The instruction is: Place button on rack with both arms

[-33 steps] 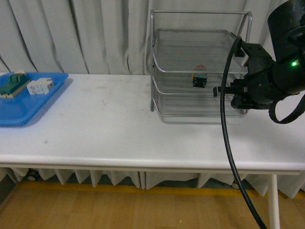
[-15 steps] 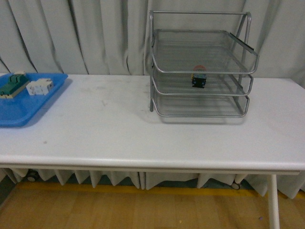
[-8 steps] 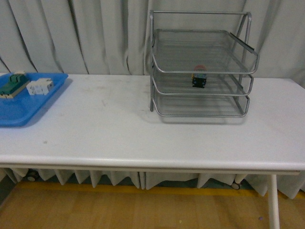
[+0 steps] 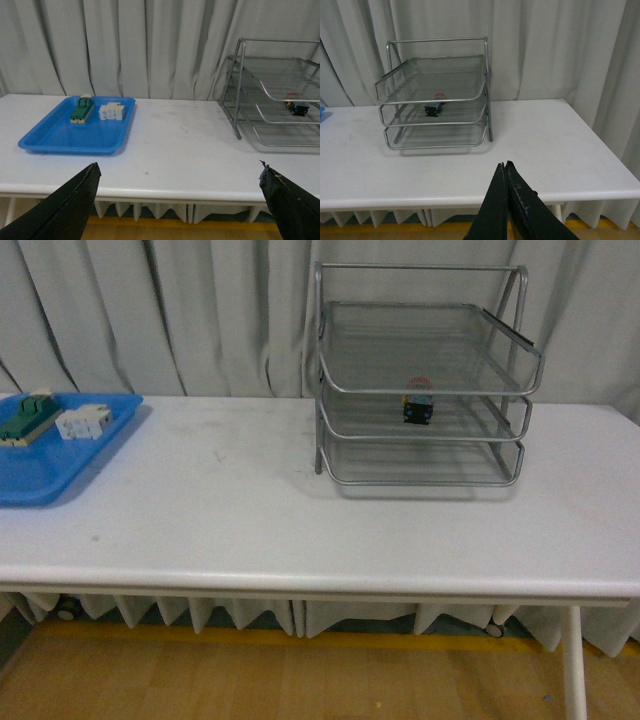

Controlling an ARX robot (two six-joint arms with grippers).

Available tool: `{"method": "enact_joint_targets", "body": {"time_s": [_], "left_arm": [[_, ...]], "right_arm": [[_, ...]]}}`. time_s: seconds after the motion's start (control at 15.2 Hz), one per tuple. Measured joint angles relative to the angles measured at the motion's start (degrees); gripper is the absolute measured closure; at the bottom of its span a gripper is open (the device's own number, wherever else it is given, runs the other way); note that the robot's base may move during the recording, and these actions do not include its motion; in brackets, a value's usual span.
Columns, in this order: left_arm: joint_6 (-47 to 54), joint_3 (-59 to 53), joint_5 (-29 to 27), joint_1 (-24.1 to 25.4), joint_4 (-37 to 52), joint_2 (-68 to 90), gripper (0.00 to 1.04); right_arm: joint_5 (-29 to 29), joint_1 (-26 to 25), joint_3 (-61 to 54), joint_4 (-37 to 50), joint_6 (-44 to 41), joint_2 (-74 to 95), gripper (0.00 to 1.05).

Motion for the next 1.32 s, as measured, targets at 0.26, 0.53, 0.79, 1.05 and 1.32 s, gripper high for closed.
{"method": "enact_joint_targets", "body": {"time_s": [0.26,0.53,0.79,1.05,1.32], "left_arm": [[0.0,0.0,0.0,0.0,-0.02,0.0,0.07],[0.0,0.0,0.02,0.0,0.02,0.0,0.07],[0.0,0.0,0.0,0.0,0.0,0.0,0.07],[0.0,0.0,0.02,0.0,0.0,0.0,0.07],[0.0,0.0,0.0,0.0,0.0,0.0,0.07]], "right_arm": [[0.0,0.0,0.0,-4.48,0.0,-4.28,1.03],[0.0,0.0,0.04,-15.37,0.02,-14.71,1.03],[0.0,0.0,0.04,-15.37,-0.02,-14.69,1.03],[0.0,0.0,0.04,-15.37,-0.09,-14.69,0.56],[0.02,0.0,0.04,-15.37,-0.07,-14.69,0.05]]}}
